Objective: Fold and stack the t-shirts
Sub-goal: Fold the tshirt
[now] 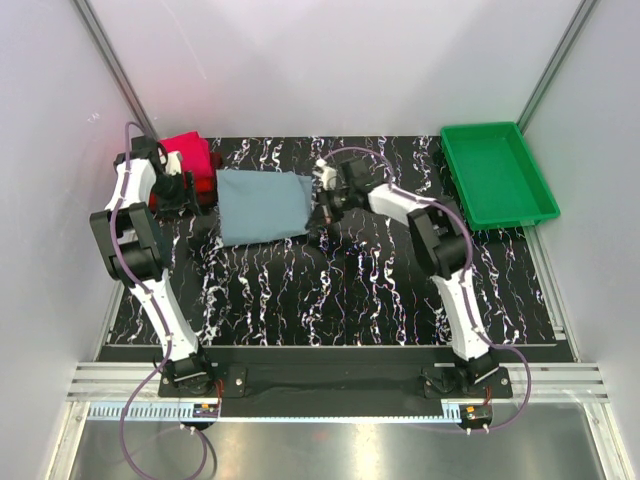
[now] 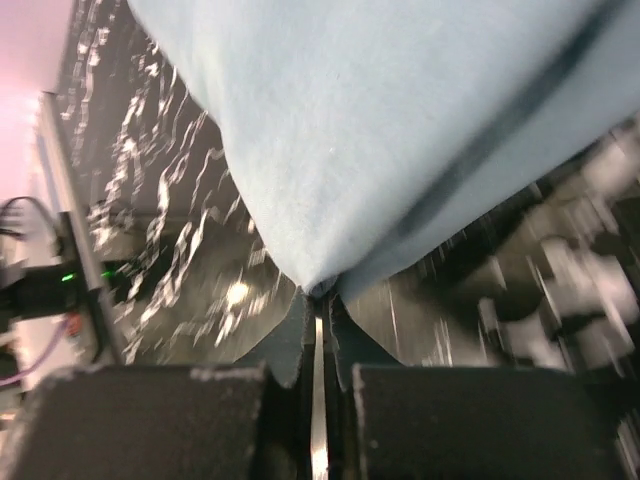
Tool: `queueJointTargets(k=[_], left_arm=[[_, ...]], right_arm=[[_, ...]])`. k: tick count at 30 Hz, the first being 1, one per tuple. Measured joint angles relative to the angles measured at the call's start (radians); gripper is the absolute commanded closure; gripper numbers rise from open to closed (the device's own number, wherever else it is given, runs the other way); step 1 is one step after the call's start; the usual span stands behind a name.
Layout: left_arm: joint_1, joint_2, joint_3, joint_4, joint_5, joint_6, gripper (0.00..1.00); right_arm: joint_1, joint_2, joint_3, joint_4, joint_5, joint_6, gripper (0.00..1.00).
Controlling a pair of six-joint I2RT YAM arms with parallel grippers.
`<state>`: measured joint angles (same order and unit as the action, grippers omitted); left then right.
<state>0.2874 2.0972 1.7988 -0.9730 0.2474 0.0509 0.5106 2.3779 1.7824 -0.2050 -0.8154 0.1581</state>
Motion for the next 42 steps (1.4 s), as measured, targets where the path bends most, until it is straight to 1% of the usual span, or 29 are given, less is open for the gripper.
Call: queueJointTargets(k=[5, 9, 11, 12, 13, 14, 15, 17, 19, 22, 26, 31, 34, 37, 42], left_arm=[[-0.007, 0.0, 0.003, -0.001, 0.016, -0.004, 0.33], [-0.016, 0.0, 0.003, 0.0, 0.061, -0.021, 0.31], [-0.021, 0.002, 0.002, 0.003, 0.117, -0.042, 0.29], [-0.022, 0.002, -0.004, 0.007, 0.15, -0.052, 0.29], [-0.023, 0.002, -0.017, 0.014, 0.187, -0.064, 0.28], [-0.024, 0.002, -0.039, 0.027, 0.23, -0.076, 0.25], [-0.026, 0.002, -0.066, 0.034, 0.27, -0.088, 0.24], [-0.028, 0.002, -0.142, 0.053, 0.344, -0.12, 0.23], [-0.034, 0.009, -0.211, 0.057, 0.402, -0.153, 0.23], [-0.046, 0.05, -0.235, 0.056, 0.465, -0.183, 0.23], [-0.077, 0.128, -0.162, 0.055, 0.551, -0.216, 0.23], [-0.116, 0.185, -0.095, 0.108, 0.62, -0.246, 0.23], [-0.134, 0.209, -0.077, 0.115, 0.653, -0.268, 0.23], [-0.148, 0.231, -0.052, 0.117, 0.678, -0.285, 0.23], [-0.173, 0.251, -0.024, 0.134, 0.693, -0.299, 0.23]], right_arm=[[-0.074, -0.115, -0.075, -0.091, -0.027, -0.007, 1.0], [-0.084, -0.172, -0.076, -0.145, -0.043, -0.03, 1.0], [-0.08, -0.191, -0.078, -0.164, -0.045, -0.039, 0.82], [-0.079, -0.198, -0.084, -0.171, -0.044, -0.043, 0.76], [-0.078, -0.203, -0.089, -0.179, -0.043, -0.048, 0.64], [-0.078, -0.209, -0.097, -0.188, -0.043, -0.05, 0.6], [-0.078, -0.214, -0.104, -0.198, -0.04, -0.058, 0.55], [-0.078, -0.223, -0.113, -0.222, -0.037, -0.072, 0.52], [-0.078, -0.232, -0.114, -0.251, -0.03, -0.089, 0.51], [-0.078, -0.25, -0.102, -0.29, -0.012, -0.109, 0.51], [-0.078, -0.258, -0.045, -0.314, -0.005, -0.112, 0.51], [-0.078, -0.245, 0.086, -0.304, -0.007, -0.098, 0.53], [-0.078, -0.194, 0.18, -0.269, -0.021, -0.074, 0.52], [-0.077, -0.106, 0.26, -0.249, -0.042, -0.05, 0.52], [-0.07, 0.055, 0.32, -0.257, -0.04, -0.027, 0.53]])
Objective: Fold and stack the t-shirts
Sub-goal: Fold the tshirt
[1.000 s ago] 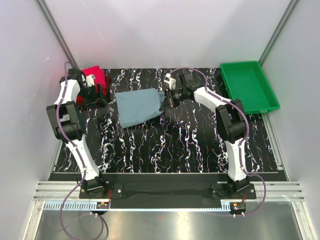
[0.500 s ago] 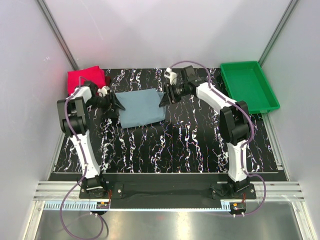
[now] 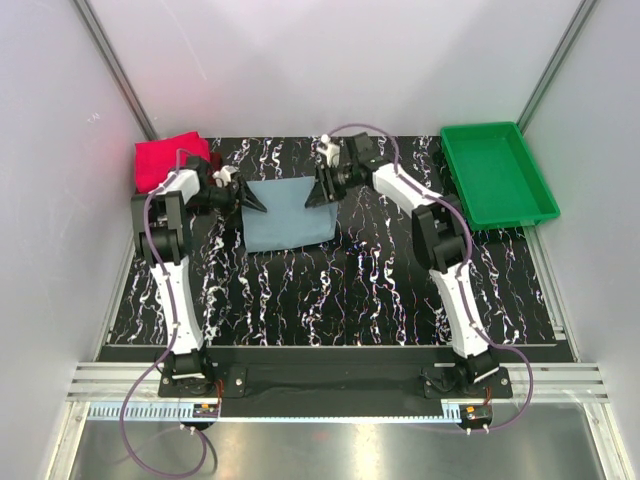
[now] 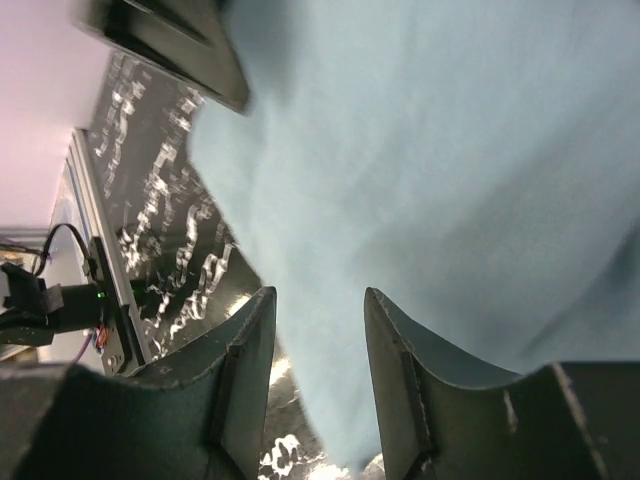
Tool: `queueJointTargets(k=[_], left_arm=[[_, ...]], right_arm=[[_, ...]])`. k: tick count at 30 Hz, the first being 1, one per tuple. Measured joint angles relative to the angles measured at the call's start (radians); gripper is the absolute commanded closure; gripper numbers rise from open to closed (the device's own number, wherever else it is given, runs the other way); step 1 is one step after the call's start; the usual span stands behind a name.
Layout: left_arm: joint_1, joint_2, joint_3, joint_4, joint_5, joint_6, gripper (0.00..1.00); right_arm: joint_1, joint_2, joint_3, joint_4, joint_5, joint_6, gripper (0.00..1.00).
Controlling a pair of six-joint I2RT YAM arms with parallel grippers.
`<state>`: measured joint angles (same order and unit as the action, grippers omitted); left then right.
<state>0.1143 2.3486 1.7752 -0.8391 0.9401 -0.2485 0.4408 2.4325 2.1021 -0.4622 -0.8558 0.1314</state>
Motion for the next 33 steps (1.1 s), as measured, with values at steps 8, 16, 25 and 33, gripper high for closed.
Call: queueJointTargets(k=[8, 16, 25, 33], left_arm=[[-0.06, 0.028, 0.05, 0.008, 0.0, -0.008, 0.26], [-0.086, 0.051, 0.093, 0.007, -0.016, -0.015, 0.26], [-0.095, 0.054, 0.11, 0.0, -0.047, -0.014, 0.27], [-0.11, 0.086, 0.158, -0.008, -0.055, -0.019, 0.54]], right_arm=[[0.061, 0.071, -0.003, -0.036, 0.019, 0.03, 0.53], [0.076, 0.066, -0.032, -0.066, 0.095, -0.008, 0.55], [0.071, -0.017, -0.108, -0.077, 0.186, -0.034, 0.55], [0.053, -0.027, -0.151, -0.093, 0.219, -0.056, 0.55]])
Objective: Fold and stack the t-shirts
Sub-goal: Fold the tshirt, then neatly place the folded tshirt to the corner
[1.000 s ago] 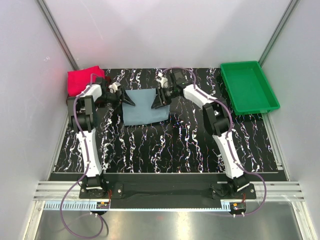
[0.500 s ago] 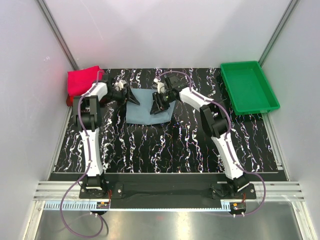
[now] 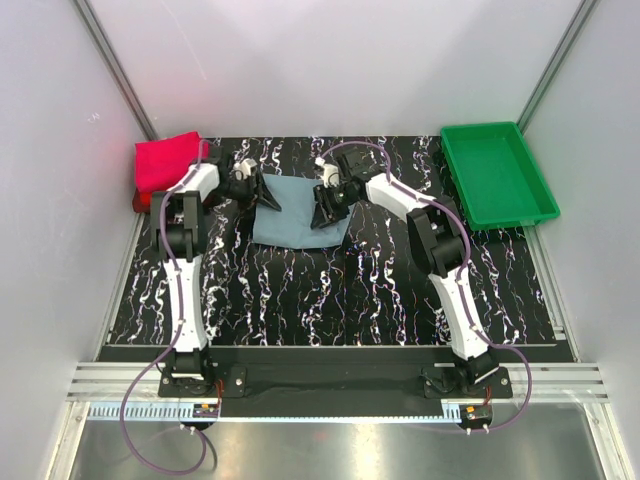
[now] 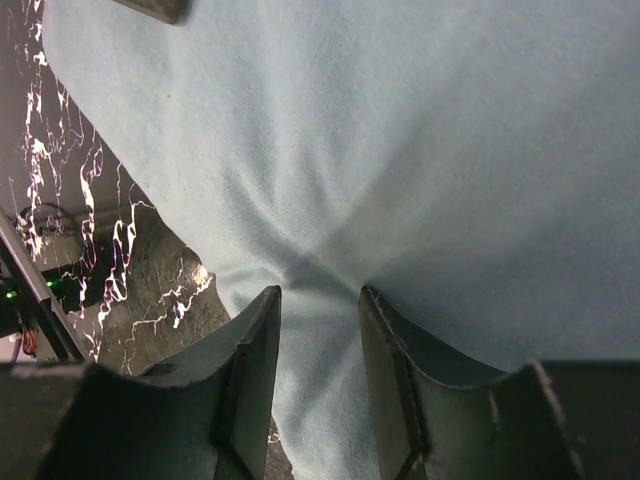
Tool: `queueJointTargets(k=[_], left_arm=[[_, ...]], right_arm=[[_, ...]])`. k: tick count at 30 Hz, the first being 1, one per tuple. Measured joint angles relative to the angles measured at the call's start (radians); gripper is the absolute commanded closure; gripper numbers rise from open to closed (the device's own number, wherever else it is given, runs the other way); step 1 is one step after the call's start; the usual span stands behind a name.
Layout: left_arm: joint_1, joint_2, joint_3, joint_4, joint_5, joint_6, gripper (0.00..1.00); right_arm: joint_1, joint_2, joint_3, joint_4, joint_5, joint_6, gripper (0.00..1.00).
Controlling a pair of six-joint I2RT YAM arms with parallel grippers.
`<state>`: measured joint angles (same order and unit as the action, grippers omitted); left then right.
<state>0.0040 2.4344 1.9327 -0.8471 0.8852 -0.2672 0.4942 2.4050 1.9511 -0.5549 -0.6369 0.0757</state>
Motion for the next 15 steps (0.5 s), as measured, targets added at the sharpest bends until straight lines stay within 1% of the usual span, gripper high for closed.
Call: queueJointTargets(k=[3, 4, 5, 8, 15], left_arm=[[-0.019, 0.019, 0.001, 0.016, 0.0, -0.002, 0.69], [-0.027, 0.025, 0.0, 0.019, 0.002, -0.002, 0.81], [-0.035, 0.029, 0.0, 0.023, 0.008, -0.005, 0.87], [-0.053, 0.031, -0.002, 0.037, 0.017, -0.003, 1.0], [-0.052, 0.016, -0.002, 0.027, -0.001, 0.037, 1.0]], right_arm=[[0.0, -0.001, 0.0, -0.001, 0.0, -0.002, 0.55], [0.0, -0.001, 0.0, -0.003, 0.0, -0.002, 0.55], [0.0, -0.001, 0.0, -0.005, 0.001, -0.002, 0.55], [-0.001, -0.001, 0.0, -0.012, 0.001, -0.003, 0.55], [-0.014, -0.032, -0.018, -0.029, 0.019, -0.021, 0.55]])
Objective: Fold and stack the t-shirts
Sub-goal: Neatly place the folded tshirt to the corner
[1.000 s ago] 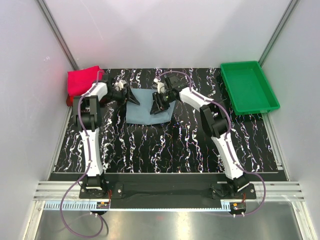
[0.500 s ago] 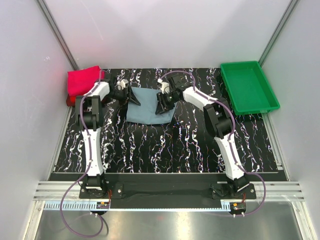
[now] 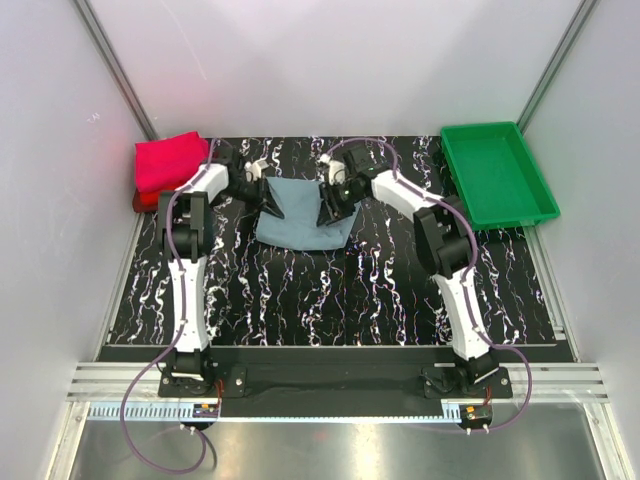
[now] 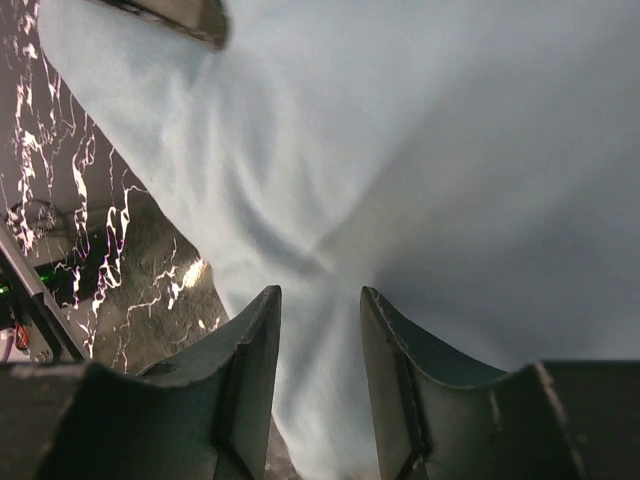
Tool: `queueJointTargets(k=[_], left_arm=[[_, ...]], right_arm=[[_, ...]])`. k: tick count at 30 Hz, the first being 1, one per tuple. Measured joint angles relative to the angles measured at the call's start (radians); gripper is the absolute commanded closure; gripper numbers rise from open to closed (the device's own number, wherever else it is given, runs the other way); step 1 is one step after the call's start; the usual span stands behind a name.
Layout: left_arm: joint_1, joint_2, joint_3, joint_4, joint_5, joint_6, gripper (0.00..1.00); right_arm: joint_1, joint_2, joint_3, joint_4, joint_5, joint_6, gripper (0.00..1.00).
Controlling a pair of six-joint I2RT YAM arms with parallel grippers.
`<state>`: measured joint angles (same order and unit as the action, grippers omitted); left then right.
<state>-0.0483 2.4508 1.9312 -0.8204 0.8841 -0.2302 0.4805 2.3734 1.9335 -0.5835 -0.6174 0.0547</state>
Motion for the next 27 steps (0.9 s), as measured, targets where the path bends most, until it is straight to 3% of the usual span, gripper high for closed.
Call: queueJointTargets(k=[6, 15, 22, 27], left_arm=[[0.036, -0.133, 0.014, -0.101, -0.159, 0.121, 1.0], [0.211, -0.378, 0.032, -0.166, -0.346, 0.243, 1.0], [0.247, -0.4, 0.051, -0.215, -0.446, 0.301, 1.0], [0.247, -0.387, 0.156, -0.246, -0.501, 0.335, 1.0]], right_arm=[[-0.084, -0.118, -0.038, -0.016, 0.038, -0.015, 0.55], [-0.172, -0.251, -0.087, -0.009, 0.083, -0.049, 0.55], [-0.155, -0.251, -0.129, -0.009, 0.083, -0.052, 0.55], [-0.155, -0.251, -0.132, -0.004, 0.084, -0.052, 0.55]])
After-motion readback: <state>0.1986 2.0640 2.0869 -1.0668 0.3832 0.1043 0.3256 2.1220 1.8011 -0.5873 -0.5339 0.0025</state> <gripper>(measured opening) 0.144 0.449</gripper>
